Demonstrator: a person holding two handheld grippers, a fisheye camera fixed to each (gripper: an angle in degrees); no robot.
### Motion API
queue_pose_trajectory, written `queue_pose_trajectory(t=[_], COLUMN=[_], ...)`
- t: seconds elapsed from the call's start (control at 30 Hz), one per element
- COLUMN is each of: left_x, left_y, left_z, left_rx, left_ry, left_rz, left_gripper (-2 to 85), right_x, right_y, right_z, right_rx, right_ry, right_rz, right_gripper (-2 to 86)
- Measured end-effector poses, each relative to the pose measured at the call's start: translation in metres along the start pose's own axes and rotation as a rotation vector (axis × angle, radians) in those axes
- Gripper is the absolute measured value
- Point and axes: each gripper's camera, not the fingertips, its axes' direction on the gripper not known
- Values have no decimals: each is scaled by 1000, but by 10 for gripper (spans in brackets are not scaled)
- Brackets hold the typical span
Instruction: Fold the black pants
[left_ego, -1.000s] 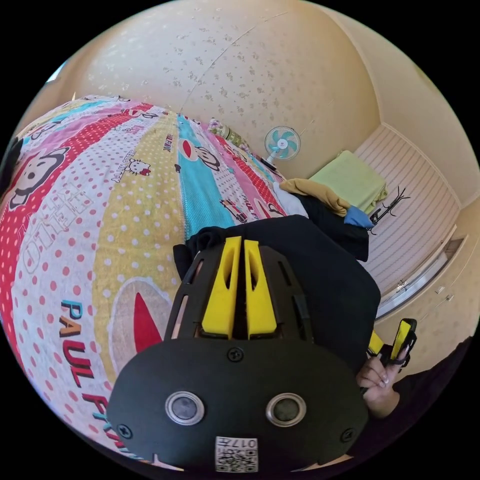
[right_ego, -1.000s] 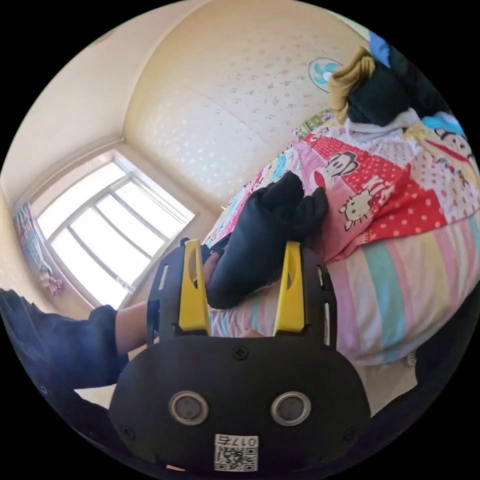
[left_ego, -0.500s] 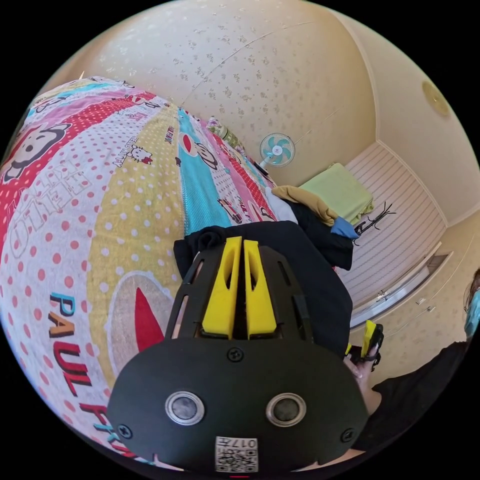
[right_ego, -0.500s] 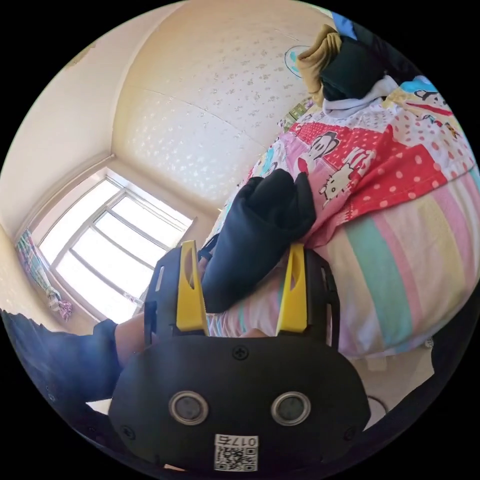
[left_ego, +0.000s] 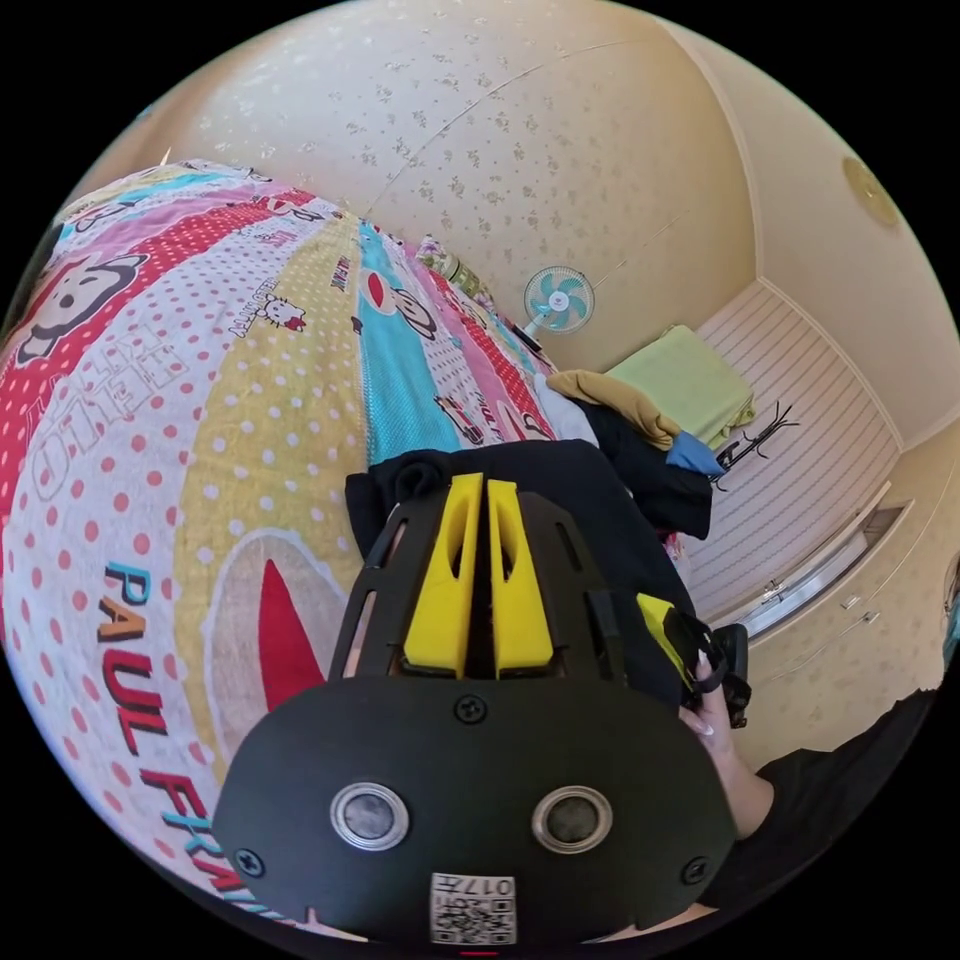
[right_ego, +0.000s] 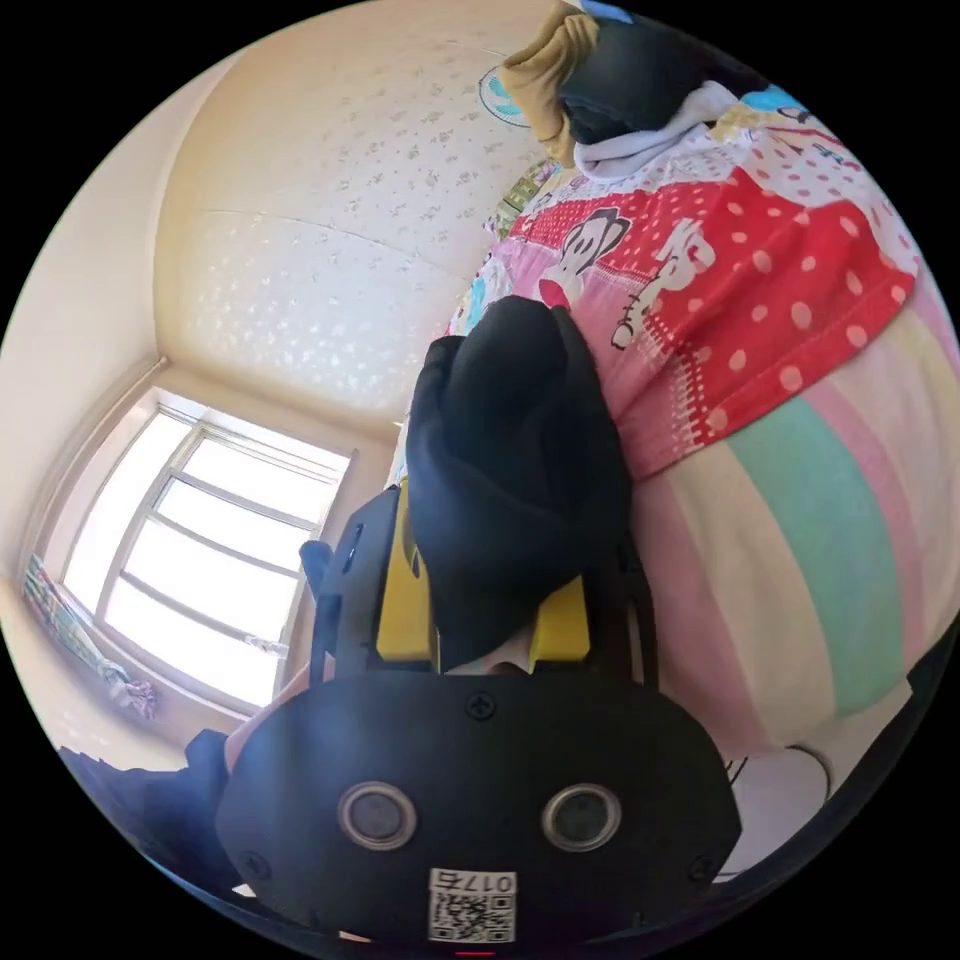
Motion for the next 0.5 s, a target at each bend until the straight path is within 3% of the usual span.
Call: queue_pose_trajectory(t=[0.13,0.3,0.4,0.5], left_x=[17,52,57,52], left_y=[28,72,98,120], left_z=[-24,-73,-105,-104], left_rx=[-20,43,137,57], left_ry=[78,18,-164,-413], left_rz=[11,155,142,175], left_gripper=[4,9,72,82], right_x=[16,58,75,76], right_y=[-7,-12,-14,-19], right_z=[-33,-97,-132,-152], right_rx=[-37,-88,-80,-64], right_ry=[-55,-222,-400,-541], right_rz=[63,239,342,384], right_gripper=[128,124,124,128])
